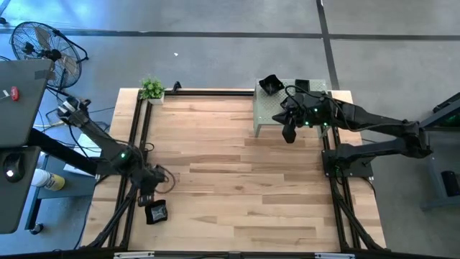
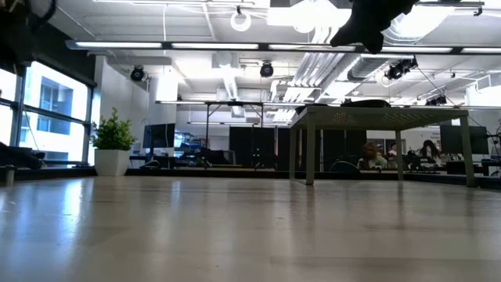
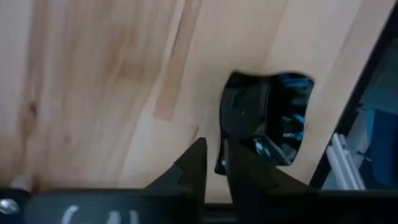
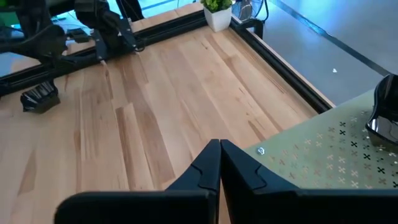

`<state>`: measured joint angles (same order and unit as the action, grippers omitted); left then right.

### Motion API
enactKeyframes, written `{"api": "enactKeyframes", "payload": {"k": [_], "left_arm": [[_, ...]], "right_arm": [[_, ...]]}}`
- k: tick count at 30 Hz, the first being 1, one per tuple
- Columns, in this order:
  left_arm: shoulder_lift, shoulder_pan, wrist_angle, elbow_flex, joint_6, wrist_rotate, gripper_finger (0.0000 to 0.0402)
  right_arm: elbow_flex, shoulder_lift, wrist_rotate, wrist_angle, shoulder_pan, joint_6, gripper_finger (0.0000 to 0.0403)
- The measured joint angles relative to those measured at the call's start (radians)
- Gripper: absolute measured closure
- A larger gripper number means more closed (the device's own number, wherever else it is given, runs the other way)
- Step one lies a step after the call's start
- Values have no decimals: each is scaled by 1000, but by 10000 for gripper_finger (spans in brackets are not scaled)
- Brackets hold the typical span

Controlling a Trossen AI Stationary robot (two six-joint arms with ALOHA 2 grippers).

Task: Pick & Place Mini shaped plates
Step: Stack the distorted square plate on top of the distorted square plates on the shelf

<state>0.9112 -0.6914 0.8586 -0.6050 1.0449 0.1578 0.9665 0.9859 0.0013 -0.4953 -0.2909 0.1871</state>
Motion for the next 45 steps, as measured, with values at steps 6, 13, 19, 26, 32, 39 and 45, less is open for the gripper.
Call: {"api": "enactKeyframes", "payload": {"k": [6,13,19,26,32,39,45], "left_arm": [[80,-83,-91,2,93,-60,284],[220,-117,-149,2,136,-97,271],[305,-115,-210,2,144,-93,273],[313,-114,-271,2,143,-59,365],[227,-112,-254,1,234,-44,388],[21,47,-227,-15,266,-98,399],[-30,345,-210,-92,144,-126,401]], "right_arm": [[0,0,0,15,0,0,399],[1,0,7,42,0,-3,400],[1,0,11,46,-1,-9,401],[1,0,17,49,-1,-12,401],[1,0,17,50,-1,-12,399],[1,0,8,52,-1,-11,399],[1,0,7,52,-1,-9,401]]}}
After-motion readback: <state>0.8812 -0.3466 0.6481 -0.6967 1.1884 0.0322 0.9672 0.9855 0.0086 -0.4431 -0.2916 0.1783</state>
